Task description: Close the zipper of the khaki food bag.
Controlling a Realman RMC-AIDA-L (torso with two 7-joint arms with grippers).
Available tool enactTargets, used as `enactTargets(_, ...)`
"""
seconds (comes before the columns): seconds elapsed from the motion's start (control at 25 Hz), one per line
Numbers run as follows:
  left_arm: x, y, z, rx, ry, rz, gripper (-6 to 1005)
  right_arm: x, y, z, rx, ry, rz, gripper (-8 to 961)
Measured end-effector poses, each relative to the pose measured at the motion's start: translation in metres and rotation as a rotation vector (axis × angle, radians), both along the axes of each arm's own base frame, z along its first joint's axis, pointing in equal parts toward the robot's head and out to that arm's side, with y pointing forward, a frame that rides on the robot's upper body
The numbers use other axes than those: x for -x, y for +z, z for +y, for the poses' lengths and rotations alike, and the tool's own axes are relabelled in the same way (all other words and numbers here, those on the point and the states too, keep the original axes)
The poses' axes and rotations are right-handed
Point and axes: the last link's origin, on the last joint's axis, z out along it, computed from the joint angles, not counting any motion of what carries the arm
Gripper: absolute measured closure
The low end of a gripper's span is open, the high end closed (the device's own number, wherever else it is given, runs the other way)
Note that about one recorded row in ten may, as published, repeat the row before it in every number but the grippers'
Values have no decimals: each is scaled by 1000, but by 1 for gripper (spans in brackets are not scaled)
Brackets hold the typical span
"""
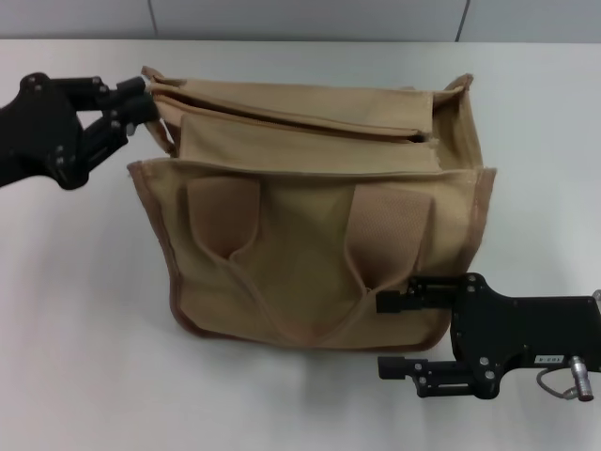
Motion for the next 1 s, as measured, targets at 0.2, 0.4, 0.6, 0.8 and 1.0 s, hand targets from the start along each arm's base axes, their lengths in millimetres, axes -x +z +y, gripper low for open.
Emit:
enactTargets(0.2, -11, 8, 9, 77, 63, -27, 878, 1, 0, 2, -8, 2, 4, 271)
enactTargets(0.4, -25, 13, 16, 155, 89, -33, 879, 4, -1, 4, -7, 6, 5, 271)
enactTargets(0.6, -40, 15, 22, 245, 129, -5, 880, 4, -2, 4, -5, 5, 6, 270)
enactTargets(0.8, -51, 31, 26, 300, 215, 9, 882, 5, -2, 5, -6, 6, 6, 270)
enactTargets(1.0, -57, 42, 33, 391, 335, 27, 884, 4, -2, 4, -3, 10, 3, 270)
